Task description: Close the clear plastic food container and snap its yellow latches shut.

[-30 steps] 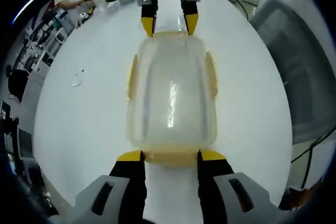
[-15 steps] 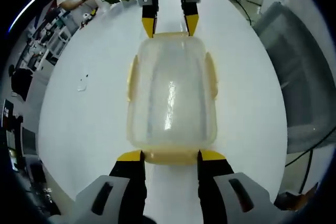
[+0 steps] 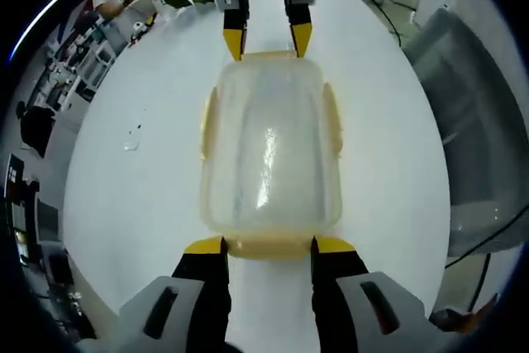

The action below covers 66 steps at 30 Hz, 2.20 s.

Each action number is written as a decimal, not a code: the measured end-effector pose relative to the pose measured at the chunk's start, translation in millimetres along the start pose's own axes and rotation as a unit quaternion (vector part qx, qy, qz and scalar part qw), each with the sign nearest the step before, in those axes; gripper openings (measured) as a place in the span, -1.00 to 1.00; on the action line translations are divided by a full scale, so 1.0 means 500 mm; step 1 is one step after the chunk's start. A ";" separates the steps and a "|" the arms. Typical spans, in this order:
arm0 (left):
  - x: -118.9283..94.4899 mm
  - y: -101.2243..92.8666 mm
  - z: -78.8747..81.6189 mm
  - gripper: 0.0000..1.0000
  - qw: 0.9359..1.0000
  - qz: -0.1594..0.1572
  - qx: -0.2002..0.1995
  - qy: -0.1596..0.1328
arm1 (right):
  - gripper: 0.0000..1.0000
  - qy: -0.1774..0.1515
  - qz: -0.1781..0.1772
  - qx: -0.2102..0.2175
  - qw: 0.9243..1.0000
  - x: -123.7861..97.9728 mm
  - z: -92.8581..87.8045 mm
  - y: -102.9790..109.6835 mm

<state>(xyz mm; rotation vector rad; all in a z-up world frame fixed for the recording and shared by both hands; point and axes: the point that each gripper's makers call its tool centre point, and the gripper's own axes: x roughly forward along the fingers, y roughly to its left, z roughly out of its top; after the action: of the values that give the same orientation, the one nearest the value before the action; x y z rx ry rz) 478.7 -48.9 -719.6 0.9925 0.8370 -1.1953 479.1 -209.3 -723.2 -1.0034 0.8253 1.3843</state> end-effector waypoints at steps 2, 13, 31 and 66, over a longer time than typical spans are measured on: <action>-0.002 -0.002 0.009 -0.30 1.000 0.001 0.001 0.002 | -0.30 0.000 0.001 0.000 1.000 -0.003 -0.006 0.001; 0.011 0.001 0.051 -0.30 1.000 0.003 0.000 0.002 | -0.31 -0.004 -0.002 -0.004 1.000 -0.026 -0.046 -0.002; 0.040 -0.004 0.134 -0.30 1.000 0.006 -0.001 -0.003 | -0.31 -0.006 -0.003 -0.005 1.000 -0.061 -0.127 0.001; 0.097 0.004 0.248 -0.30 1.000 0.003 0.000 -0.007 | -0.31 -0.003 0.001 0.000 1.000 -0.101 -0.247 -0.008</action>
<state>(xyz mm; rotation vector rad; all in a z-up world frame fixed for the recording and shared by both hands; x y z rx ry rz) 491.3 -181.7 -720.0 0.9853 0.8233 -1.1953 492.5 -341.9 -723.4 -0.9983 0.8216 1.3896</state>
